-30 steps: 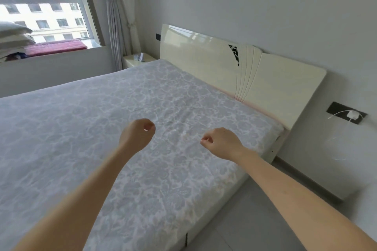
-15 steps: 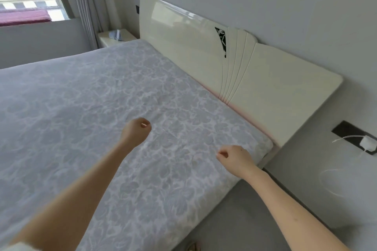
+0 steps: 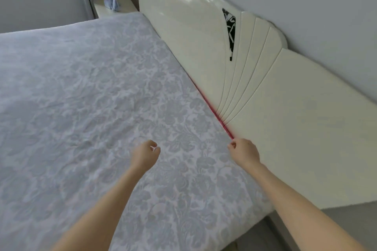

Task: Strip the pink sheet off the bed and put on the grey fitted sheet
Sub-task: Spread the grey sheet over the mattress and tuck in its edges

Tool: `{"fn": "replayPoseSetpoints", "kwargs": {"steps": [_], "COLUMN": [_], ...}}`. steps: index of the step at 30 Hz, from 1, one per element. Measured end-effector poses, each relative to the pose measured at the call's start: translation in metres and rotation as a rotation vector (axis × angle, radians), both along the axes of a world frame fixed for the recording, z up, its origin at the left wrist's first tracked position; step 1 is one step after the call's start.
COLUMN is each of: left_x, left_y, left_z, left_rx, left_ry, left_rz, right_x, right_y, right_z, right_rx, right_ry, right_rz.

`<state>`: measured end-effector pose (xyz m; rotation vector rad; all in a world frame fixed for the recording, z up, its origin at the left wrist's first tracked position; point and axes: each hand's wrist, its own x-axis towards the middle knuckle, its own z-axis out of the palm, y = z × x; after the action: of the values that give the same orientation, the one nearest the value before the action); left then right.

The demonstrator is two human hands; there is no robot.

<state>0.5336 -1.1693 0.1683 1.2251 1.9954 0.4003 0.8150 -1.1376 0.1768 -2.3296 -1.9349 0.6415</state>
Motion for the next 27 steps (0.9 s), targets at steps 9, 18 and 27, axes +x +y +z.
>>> {"fn": "replayPoseSetpoints", "kwargs": {"steps": [9, 18, 27], "left_x": [0.154, 0.312, 0.357], "left_y": [0.044, 0.075, 0.106], "left_z": [-0.146, -0.216, -0.224], "left_rx": [-0.268, -0.250, -0.268], "left_ry": [-0.038, -0.034, 0.048], "left_rz": [0.035, 0.098, -0.104], "right_x": [0.091, 0.080, 0.086], "right_y": [0.121, 0.174, 0.185], "right_z": [-0.163, -0.239, -0.229], "right_rx": [-0.280, -0.126, 0.038], "right_ry": [-0.089, -0.023, -0.234], "right_rz": [0.081, 0.199, 0.630]}}
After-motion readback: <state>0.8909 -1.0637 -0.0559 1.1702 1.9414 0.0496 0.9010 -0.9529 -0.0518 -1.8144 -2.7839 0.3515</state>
